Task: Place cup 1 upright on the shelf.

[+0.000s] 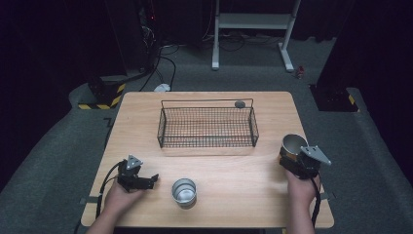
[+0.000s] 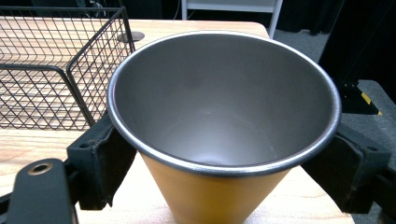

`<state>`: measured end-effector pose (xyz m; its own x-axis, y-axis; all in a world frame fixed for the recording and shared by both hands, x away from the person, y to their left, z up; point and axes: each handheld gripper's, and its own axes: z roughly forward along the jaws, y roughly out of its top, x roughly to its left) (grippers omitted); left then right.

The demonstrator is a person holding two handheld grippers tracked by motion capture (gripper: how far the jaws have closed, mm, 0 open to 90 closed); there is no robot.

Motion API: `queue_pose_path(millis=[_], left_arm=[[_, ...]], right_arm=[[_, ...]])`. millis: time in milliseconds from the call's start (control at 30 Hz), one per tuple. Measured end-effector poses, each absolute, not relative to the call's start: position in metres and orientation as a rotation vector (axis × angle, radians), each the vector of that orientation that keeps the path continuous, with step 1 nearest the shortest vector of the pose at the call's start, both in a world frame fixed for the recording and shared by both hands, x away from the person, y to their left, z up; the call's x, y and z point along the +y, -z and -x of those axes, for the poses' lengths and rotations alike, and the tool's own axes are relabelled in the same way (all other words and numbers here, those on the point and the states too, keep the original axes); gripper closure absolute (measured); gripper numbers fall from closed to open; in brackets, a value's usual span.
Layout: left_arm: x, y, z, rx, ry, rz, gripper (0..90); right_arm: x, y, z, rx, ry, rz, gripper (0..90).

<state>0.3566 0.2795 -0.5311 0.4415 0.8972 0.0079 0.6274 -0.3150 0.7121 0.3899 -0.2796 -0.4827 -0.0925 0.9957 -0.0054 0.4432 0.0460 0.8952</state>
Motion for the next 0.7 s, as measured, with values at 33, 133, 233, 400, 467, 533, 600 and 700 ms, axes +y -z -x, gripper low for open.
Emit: queue_pose_path(millis=[33, 133, 233, 400, 467, 533, 600, 700], left_arm=[[0.279, 0.531, -0.357, 1.274, -0.543, -2.055, 0.0], [0.279, 0.531, -0.357, 1.274, -0.543, -2.054, 0.0], [0.28, 0.531, -0.357, 1.274, -0.544, -2.055, 0.0], [0.279, 0.531, -0.357, 1.274, -0.543, -2.055, 0.0], [0.279, 0.531, -0.357, 1.274, -0.543, -2.054, 0.0], [0.279, 0.531, -0.357, 1.274, -0.544, -2.054, 0.0], [0.279, 0.531, -0.357, 1.274, -0.544, -2.054, 0.0], [0.279, 0.531, -0.357, 1.274, -0.543, -2.054, 0.0]], right_arm=[[-0.28, 0.483, -0.39, 1.625, -1.001, -1.476, 14.1], [-0.277, 0.482, -0.39, 1.638, -0.992, -1.465, 14.2], [-0.275, 0.481, -0.389, 1.638, -0.996, -1.461, 14.1], [-0.273, 0.478, -0.387, 1.637, -0.999, -1.452, 14.1], [-0.27, 0.476, -0.385, 1.637, -1.001, -1.439, 14.1], [-0.269, 0.475, -0.384, 1.636, -1.012, -1.437, 14.1], [-0.268, 0.474, -0.383, 1.636, -1.014, -1.436, 14.1], [-0.265, 0.472, -0.381, 1.64, -1.015, -1.424, 14.1]])
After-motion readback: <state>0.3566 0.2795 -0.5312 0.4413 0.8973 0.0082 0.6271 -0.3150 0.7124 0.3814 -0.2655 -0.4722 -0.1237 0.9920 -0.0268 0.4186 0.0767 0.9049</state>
